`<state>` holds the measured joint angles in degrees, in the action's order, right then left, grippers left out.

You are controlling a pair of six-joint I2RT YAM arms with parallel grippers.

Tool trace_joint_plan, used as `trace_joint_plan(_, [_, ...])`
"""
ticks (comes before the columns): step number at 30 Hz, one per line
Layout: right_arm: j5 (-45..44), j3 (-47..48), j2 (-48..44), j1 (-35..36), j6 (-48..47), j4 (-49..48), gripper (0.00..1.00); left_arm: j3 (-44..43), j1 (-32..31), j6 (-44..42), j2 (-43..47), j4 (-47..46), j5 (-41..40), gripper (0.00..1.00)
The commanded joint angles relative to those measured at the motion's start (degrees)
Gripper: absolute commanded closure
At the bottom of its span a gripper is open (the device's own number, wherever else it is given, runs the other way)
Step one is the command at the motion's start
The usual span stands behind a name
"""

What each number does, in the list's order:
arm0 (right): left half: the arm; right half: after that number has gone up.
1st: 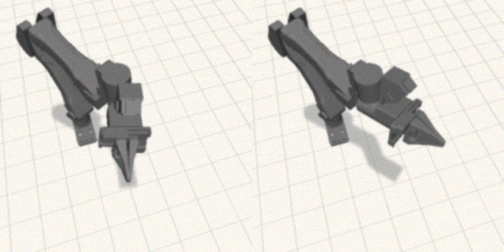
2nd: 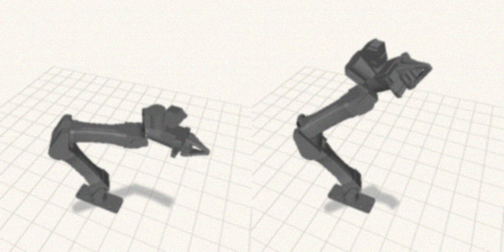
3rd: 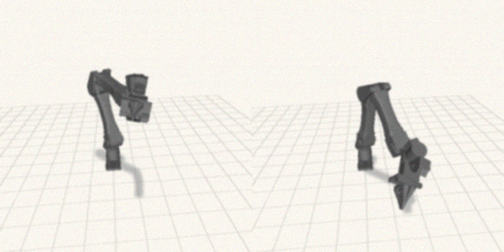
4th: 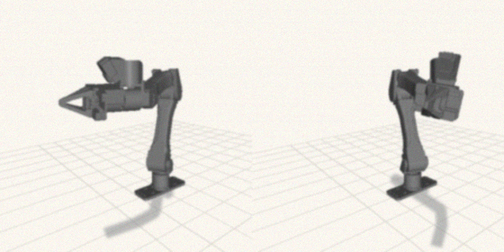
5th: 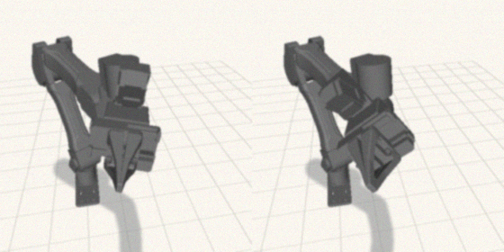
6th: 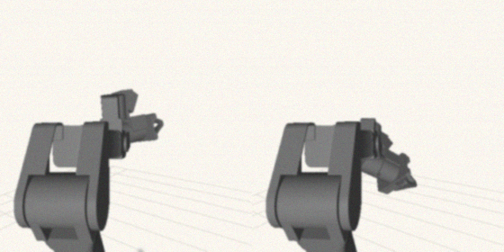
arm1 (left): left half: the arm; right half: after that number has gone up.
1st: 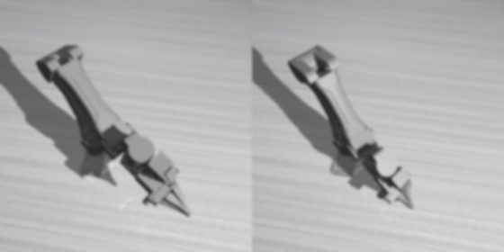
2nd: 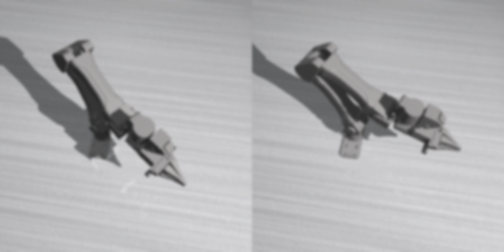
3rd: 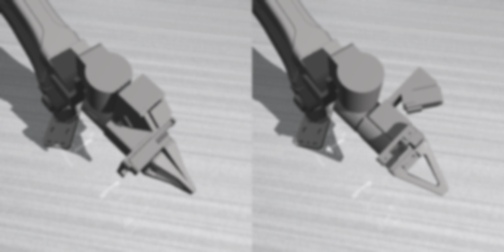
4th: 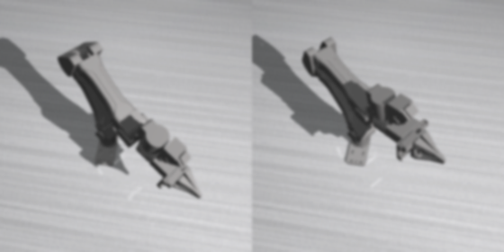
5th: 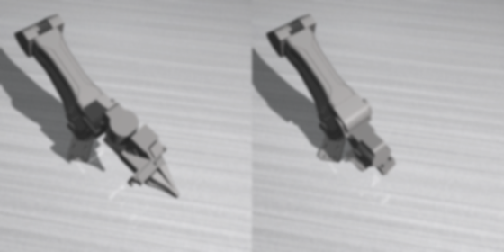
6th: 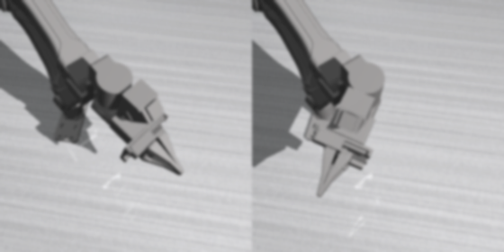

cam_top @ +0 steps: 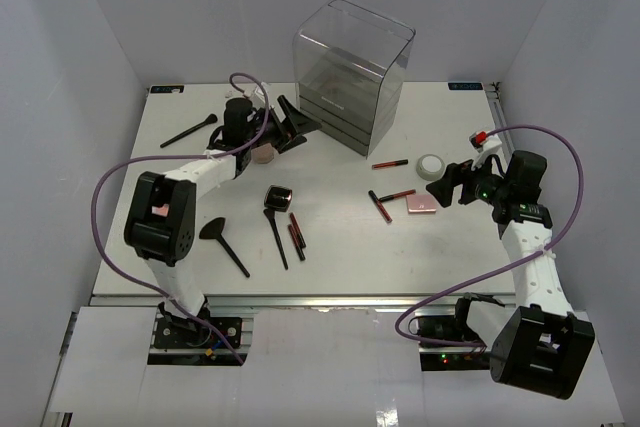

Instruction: Organize the makeup

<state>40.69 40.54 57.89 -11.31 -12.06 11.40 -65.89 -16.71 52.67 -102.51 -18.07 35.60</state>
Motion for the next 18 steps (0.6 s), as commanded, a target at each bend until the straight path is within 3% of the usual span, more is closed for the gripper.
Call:
trace_joint_plan(1, [2.6,3.1,0.1,1.3,-2.6,2.0,0.1,-10.1,-1.8,7.8,-5.9,-2.5,-5.1,0.05])
trace_joint_plan(8, [2.9,2.7,-0.2,2.3,-1.7,1.9,0.1,-17.2,-3.9,10.7,-13.8,-4.8,-13.0,0.13])
trace_joint_plan(10, [3.6,2.5,-0.3,2.5,-2.0,1.8,0.1,-17.6,-4.2,11.6,-14.9,-6.5,-14.1,0.22])
trace_joint_plan(18, [15.7,0.8,-2.2,2.8,-10.1,3.3,0.1,-22.6,-4.9,12.4,-19.9,-8.8,-15.3,0.4])
